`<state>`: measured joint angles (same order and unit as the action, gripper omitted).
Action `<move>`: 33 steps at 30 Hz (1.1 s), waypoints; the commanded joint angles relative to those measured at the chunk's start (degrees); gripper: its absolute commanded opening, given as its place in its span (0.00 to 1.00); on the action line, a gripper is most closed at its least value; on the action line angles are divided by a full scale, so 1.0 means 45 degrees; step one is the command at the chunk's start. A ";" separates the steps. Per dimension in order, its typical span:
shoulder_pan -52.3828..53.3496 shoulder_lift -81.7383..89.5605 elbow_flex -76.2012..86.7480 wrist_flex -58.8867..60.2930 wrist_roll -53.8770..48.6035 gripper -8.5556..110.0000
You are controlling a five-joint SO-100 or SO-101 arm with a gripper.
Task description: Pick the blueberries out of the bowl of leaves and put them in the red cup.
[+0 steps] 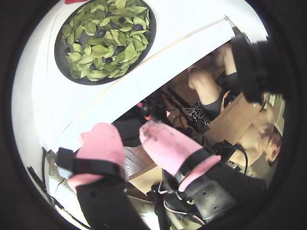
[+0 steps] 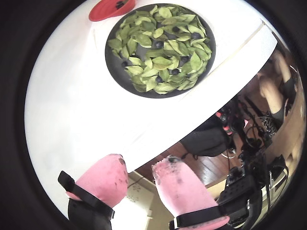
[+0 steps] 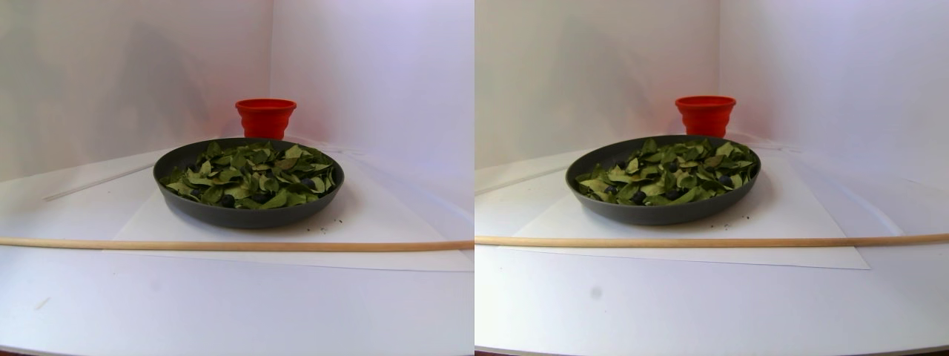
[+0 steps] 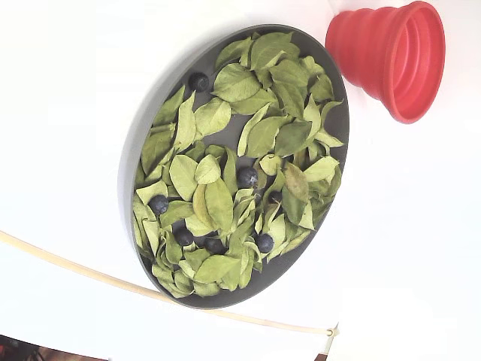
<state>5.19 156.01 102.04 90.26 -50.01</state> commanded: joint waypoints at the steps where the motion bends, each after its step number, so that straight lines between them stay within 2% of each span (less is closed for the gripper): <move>1: 0.0176 0.0078 0.0117 -0.0469 -0.1074 0.17; 19: 0.0703 0.0195 0.2363 -0.3633 -0.4512 0.19; 33: 0.0234 -0.1719 0.3398 -0.5742 -0.6035 0.19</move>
<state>5.98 148.54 118.48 65.83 -76.03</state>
